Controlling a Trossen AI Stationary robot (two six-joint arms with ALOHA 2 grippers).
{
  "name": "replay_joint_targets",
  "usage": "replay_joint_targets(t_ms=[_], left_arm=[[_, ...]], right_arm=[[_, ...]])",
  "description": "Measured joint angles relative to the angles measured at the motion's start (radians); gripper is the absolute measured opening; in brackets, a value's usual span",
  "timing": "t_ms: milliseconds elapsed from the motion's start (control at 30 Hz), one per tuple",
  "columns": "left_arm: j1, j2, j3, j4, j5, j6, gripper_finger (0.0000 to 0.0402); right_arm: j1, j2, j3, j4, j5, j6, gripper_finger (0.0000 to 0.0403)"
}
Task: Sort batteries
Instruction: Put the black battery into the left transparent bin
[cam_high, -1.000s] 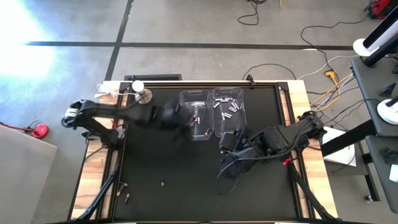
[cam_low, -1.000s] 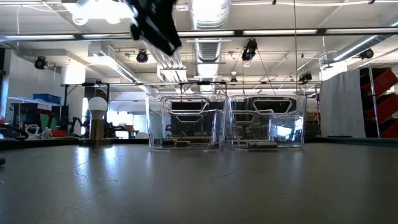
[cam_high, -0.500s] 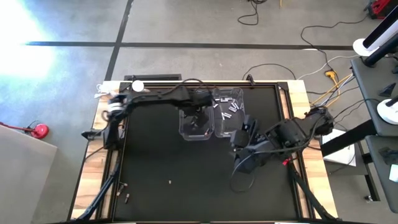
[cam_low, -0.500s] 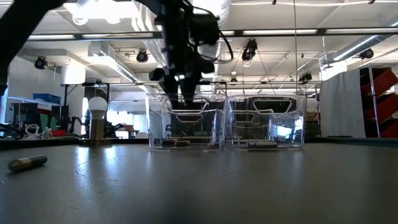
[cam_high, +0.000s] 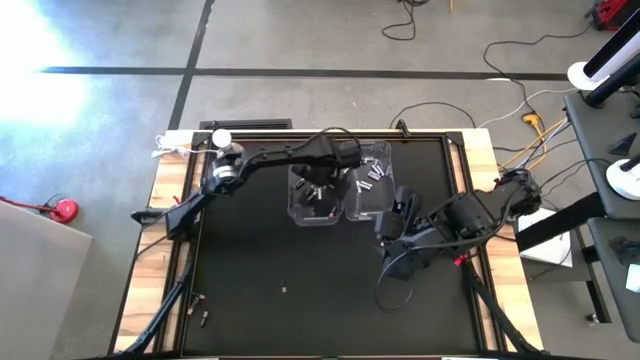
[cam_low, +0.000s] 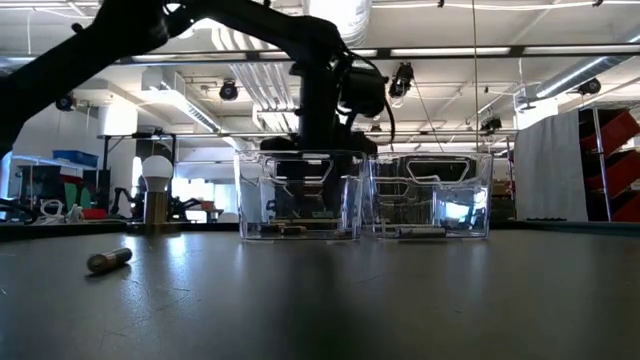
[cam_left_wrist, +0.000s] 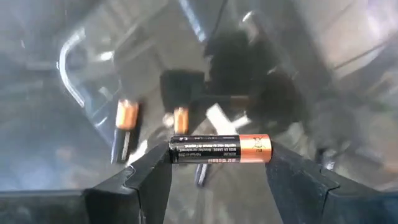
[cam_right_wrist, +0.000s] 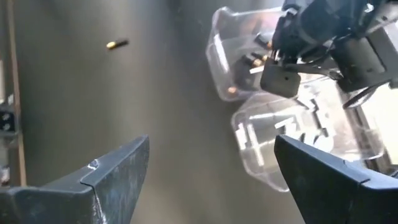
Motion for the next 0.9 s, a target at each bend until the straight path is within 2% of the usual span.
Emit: replay_joint_targets(t_ms=[200,433,733,900], left_arm=[[0.002,0.077,0.093,-0.103,0.007,0.001,0.0213],[0.003,0.108,0.101,-0.095,0.063,0.071,0.0215],[0.005,0.109,0.110,-0.101,0.085,0.106,0.0264],[-0.002,0.109,0.227,-0.151,0.078,0.163,0.0284]], right_arm=[[0.046,0.000,-0.030,0.000,-0.026,0.065,0.0338],[0.115,-0.014,-0.065,0.000,-0.026,0.189,0.0338],[0.178,-0.025,-0.087,0.000,-0.026,0.316,0.0338],[0.186,-0.025,-0.088,0.000,-0.026,0.304,0.0338]])
